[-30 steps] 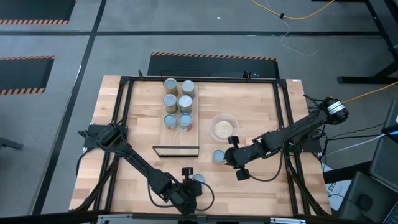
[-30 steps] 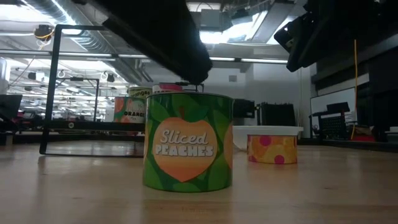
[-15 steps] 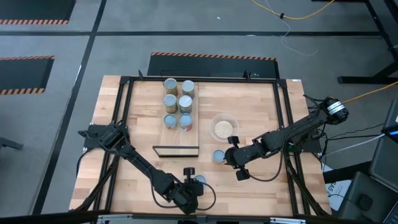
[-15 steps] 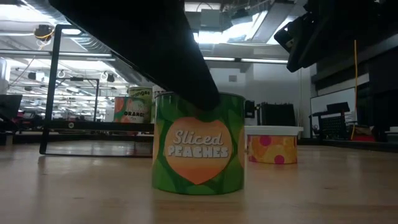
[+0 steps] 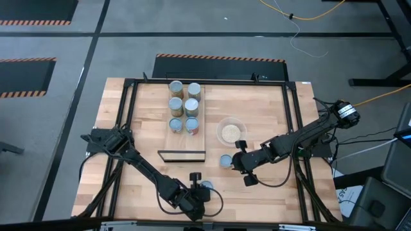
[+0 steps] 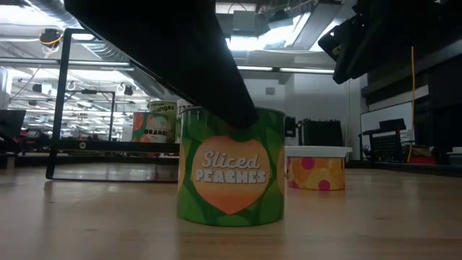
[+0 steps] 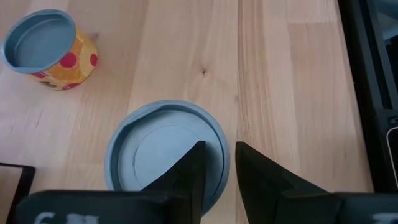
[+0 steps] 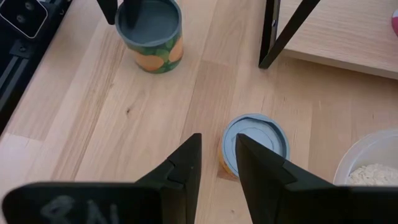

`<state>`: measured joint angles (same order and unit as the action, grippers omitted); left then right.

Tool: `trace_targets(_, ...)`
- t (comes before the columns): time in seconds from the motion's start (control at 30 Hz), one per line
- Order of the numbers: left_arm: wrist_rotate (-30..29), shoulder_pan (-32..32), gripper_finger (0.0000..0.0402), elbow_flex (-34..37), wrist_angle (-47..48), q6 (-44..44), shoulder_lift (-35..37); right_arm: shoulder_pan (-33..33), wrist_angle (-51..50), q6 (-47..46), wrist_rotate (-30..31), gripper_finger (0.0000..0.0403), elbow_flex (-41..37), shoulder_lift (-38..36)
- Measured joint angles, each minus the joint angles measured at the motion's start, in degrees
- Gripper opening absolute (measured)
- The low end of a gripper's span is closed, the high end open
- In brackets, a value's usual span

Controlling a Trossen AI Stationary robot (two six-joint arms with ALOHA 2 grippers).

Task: Pick and place cans onto a shelf
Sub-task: Put the small canned peaches on the shelf

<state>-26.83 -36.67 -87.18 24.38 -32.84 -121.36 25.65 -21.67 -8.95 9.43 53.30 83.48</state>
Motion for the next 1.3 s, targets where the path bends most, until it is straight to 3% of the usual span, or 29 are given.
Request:
trace_targets(0.3, 0.29, -0.24, 0.0008, 0.0, -0.12, 0.02, 0.11, 0.0, 0.0, 0.0, 0.0, 0.0103, 0.0, 0.0)
trace_targets(0.57, 2.55, -0.54, 0.0004, 0.24, 1.15, 0.01, 3.41, 0.0, 0.0, 0.0, 0.0, 0.0103, 0.0, 0.02)
trace_targets(0.87, 3.87, -0.64, 0.0003, 0.22, 0.82, 2.63, 11.89, -0.02, 0.04, 0.0, 0.01, 0.0103, -0.02, 0.03)
trace_targets(1.3, -2.8, -0.13, 0.0002, 0.11, 4.6, 12.65, 27.71, -0.02, 0.04, 0.0, 0.02, 0.0103, -0.02, 0.04)
